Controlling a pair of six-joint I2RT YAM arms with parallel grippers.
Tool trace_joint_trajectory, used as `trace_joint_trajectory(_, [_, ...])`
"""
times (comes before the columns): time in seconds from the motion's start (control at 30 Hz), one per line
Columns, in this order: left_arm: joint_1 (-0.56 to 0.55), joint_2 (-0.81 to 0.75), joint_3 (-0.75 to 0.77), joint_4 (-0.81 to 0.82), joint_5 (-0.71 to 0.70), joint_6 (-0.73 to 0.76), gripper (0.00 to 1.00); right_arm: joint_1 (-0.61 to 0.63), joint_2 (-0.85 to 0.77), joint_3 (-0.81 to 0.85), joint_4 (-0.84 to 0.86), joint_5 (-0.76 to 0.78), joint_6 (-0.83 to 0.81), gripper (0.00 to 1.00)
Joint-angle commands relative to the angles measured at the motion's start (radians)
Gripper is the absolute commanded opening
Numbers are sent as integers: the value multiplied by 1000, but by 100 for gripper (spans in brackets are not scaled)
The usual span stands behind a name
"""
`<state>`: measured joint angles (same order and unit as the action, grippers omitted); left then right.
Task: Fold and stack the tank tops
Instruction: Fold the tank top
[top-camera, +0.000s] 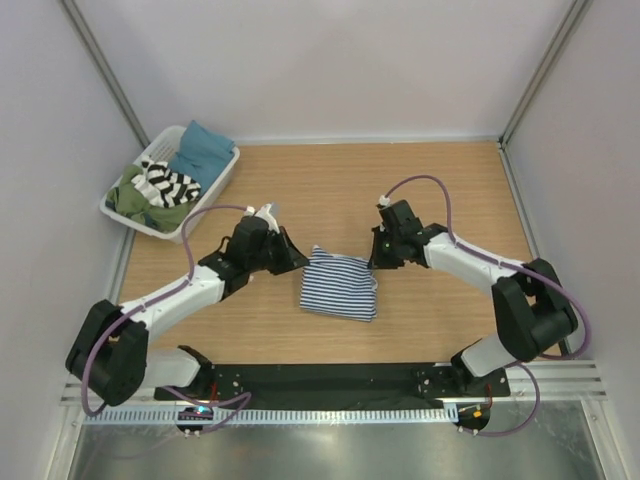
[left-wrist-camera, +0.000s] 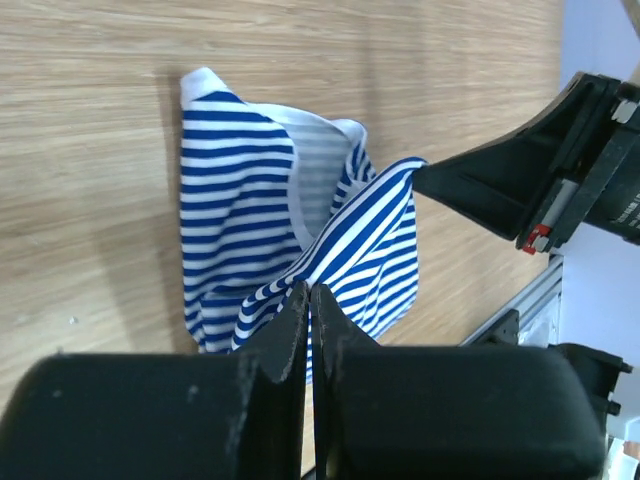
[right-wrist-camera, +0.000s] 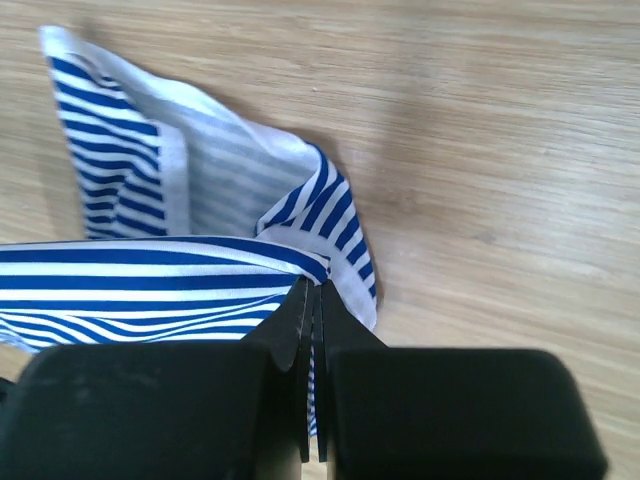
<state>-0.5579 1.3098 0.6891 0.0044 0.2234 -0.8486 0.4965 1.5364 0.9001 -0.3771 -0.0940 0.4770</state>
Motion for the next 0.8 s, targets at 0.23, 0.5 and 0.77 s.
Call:
trace_joint_trajectory(0.23, [-82,-195,67,-158,-121,40,0,14,-301,33,-140,86,17,1])
trace_joint_trajectory(0.5, [-112,-187,122,-150,-133,57,0,13,-380,63,-220,160,26,1])
trace_joint_trajectory(0.77, [-174,-262,155,-162,-159,60,0,13,-414,57,-221,171,26,1])
